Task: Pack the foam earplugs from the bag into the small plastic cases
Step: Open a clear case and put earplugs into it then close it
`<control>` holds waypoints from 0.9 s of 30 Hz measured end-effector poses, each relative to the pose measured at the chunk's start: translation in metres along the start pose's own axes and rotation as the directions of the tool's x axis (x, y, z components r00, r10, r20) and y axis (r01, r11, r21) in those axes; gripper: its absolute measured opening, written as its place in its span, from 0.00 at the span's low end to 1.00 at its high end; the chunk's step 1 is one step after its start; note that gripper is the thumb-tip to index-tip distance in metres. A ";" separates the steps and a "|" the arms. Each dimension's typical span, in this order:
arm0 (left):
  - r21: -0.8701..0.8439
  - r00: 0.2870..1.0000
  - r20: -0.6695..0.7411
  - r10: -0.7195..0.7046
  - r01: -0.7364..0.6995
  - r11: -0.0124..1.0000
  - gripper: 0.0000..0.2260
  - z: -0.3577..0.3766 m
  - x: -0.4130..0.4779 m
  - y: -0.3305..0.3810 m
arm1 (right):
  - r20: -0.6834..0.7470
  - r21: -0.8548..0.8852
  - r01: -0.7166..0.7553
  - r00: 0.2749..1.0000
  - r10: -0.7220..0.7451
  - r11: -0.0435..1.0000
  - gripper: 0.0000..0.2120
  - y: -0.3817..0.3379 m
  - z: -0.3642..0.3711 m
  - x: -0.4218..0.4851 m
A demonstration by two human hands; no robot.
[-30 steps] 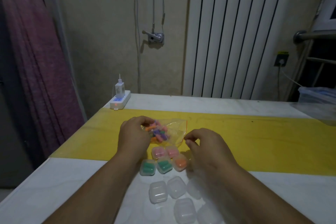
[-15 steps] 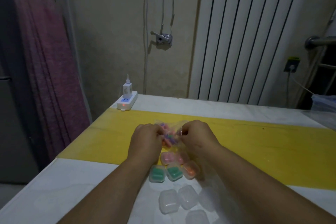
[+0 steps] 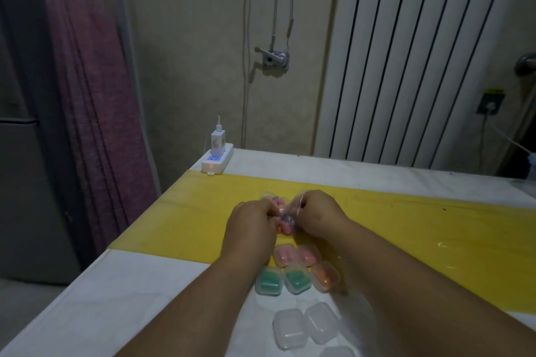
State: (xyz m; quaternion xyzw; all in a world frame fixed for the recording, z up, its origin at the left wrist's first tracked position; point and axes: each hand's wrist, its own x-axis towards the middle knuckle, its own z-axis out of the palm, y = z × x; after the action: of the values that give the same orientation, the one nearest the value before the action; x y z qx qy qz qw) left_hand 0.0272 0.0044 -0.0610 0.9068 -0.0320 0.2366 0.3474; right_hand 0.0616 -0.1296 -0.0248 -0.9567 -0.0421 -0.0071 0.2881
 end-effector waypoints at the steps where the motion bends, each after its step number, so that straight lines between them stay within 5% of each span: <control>1: -0.002 1.000 0.002 -0.003 0.003 1.000 0.03 0.000 0.000 0.000 | 0.011 0.009 -0.017 1.000 0.017 1.000 0.07 -0.001 0.001 0.002; 11: 0.030 1.000 -0.012 0.002 -0.002 1.000 0.03 -0.002 -0.001 0.001 | -0.144 0.062 -0.074 0.986 0.082 0.995 0.07 0.005 0.008 0.005; 27: 0.029 0.999 0.034 -0.026 0.025 0.999 0.05 -0.003 -0.002 -0.001 | -0.055 0.202 0.202 0.979 -0.195 0.958 0.04 0.023 -0.014 -0.012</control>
State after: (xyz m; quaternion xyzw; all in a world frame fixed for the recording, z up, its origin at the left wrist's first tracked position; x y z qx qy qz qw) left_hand 0.0242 0.0067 -0.0602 0.9160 -0.0230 0.2169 0.3367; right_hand 0.0515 -0.1578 -0.0261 -0.9122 -0.1335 -0.0482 0.3844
